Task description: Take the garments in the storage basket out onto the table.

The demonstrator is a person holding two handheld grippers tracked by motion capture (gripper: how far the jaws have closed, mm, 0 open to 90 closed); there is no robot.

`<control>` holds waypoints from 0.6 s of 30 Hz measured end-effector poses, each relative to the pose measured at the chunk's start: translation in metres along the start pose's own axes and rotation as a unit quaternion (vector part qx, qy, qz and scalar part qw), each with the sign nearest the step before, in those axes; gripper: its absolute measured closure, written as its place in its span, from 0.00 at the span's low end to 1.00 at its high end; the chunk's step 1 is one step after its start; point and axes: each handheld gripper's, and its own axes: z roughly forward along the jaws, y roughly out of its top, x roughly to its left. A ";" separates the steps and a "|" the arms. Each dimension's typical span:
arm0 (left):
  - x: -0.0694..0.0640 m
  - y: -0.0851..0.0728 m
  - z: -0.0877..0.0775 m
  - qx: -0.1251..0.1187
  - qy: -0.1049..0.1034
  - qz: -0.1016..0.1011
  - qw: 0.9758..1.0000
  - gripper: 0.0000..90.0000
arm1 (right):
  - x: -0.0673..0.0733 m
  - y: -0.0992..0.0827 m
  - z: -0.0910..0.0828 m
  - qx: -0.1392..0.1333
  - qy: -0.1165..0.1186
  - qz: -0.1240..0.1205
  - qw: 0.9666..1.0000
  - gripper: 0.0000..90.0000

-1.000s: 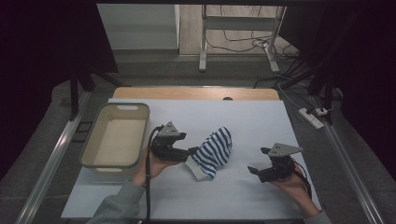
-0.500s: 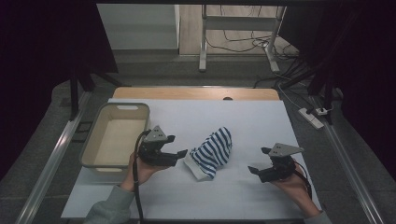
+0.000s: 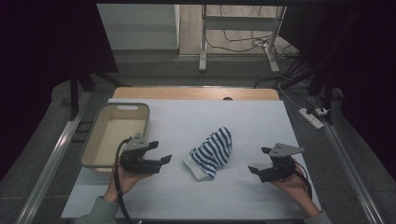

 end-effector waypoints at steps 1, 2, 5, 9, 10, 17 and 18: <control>0.001 -0.002 -0.002 0.000 0.002 -0.002 1.000 0.29 | 0.000 0.000 0.000 0.000 0.000 0.000 1.000 0.09; 0.002 -0.005 -0.004 -0.001 0.003 -0.005 1.000 0.30 | 0.000 0.000 0.000 0.000 0.000 0.000 1.000 0.09; 0.002 -0.012 -0.010 -0.001 0.005 -0.011 1.000 0.30 | 0.000 0.000 0.000 -0.001 -0.001 0.001 1.000 0.09; 0.003 -0.023 -0.017 0.001 0.010 -0.018 1.000 0.30 | 0.000 0.000 -0.001 -0.002 -0.005 -0.001 1.000 0.09; 0.004 -0.025 -0.018 0.002 0.011 -0.020 1.000 0.30 | 0.000 0.000 -0.001 -0.002 -0.005 -0.001 1.000 0.09; 0.009 -0.035 -0.025 0.000 0.019 -0.031 0.999 0.30 | 0.001 0.000 -0.001 -0.005 -0.001 -0.002 1.000 0.09; 0.009 -0.035 -0.025 0.000 0.020 -0.031 0.999 0.30 | 0.001 0.000 -0.001 -0.005 -0.001 -0.003 1.000 0.09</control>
